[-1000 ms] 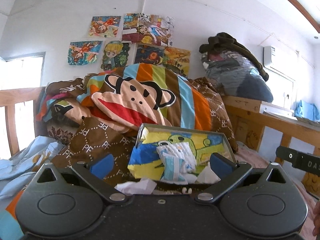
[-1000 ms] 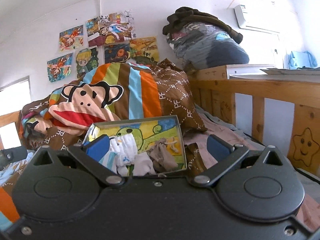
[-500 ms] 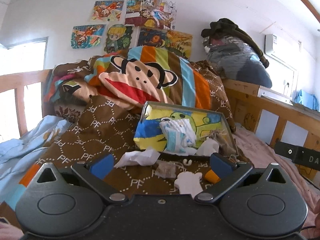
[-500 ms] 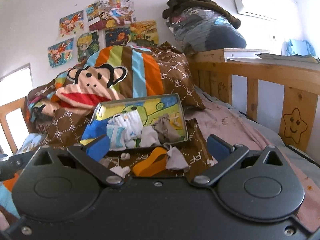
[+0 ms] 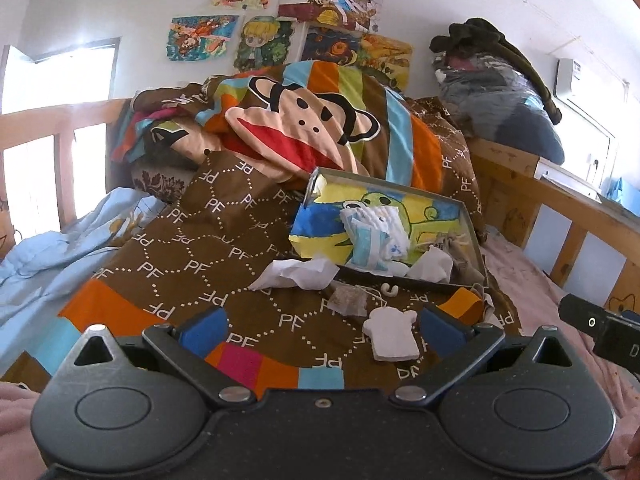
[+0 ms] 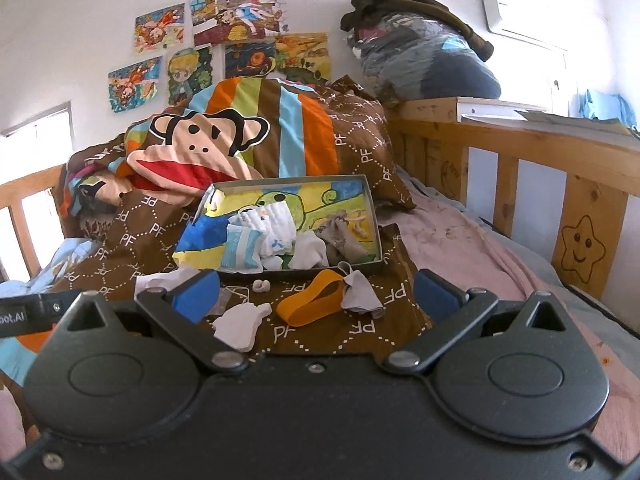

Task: Organize soft objects
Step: 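Raise both tools and move them back over the items beside the tray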

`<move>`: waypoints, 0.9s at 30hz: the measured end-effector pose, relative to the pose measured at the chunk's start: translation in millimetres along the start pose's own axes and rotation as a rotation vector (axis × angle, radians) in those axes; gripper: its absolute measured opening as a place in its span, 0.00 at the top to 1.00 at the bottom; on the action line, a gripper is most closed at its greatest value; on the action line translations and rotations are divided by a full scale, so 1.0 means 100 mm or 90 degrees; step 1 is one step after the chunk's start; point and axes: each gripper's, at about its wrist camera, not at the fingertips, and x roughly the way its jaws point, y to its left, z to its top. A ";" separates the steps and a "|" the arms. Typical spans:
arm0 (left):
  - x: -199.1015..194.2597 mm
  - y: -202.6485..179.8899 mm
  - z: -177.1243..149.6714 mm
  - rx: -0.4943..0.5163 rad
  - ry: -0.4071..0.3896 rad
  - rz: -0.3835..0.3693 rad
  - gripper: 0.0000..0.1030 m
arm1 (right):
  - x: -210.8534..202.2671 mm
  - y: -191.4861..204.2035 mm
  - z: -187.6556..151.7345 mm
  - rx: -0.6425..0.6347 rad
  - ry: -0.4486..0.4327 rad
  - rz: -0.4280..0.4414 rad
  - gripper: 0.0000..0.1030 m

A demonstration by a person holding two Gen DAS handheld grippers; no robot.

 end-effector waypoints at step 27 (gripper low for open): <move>0.07 -0.03 -0.03 0.012 0.008 -0.002 0.01 | 0.18 0.06 0.00 -0.046 0.058 0.012 0.00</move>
